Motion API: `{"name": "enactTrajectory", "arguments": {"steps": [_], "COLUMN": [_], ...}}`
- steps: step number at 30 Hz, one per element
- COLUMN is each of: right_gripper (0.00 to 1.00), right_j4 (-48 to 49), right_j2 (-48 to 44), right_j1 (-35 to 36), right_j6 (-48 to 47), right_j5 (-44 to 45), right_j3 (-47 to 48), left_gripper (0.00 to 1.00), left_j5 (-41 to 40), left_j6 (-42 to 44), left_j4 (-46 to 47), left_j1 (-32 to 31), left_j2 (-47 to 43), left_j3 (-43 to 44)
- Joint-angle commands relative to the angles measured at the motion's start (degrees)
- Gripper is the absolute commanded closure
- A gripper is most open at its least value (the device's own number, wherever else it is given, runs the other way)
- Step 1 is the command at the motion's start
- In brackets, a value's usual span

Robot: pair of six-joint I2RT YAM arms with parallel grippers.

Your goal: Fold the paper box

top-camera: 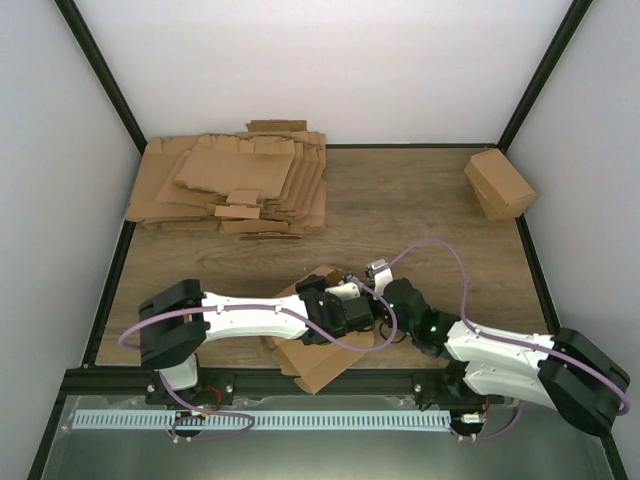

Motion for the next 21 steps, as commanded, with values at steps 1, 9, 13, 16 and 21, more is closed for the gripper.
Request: {"name": "enactTrajectory", "arguments": {"steps": [1,9,13,16,21], "right_gripper": [0.92,0.91,0.92,0.92,0.92], "right_j4": [-2.9,-4.6,-3.5,-5.0,-11.2], "right_j2": [0.2,-1.0,-1.1,-0.5,1.4], "right_j1": [1.3,1.3,1.3,1.3,1.3], "right_j6": [1.6,-3.9,-8.9,-9.8,-6.3], "right_j5": [1.5,3.4,2.3,2.0,0.9], "right_j3": [4.0,7.5,9.2,11.2,15.6], "left_gripper": [0.96,0.96,0.96,0.96,0.96], "left_j5": [1.2,1.0,1.0,0.9,0.6], "left_j6": [-0.4,-0.3,-0.3,-0.3,-1.2], "left_j4": [3.3,3.5,3.8,3.8,4.0], "left_j1": [-1.0,-1.1,-1.1,-1.1,-1.0], "left_j2": [1.3,1.6,1.0,0.6,-0.3], "left_j3": [2.0,1.8,1.8,1.7,1.6]}}
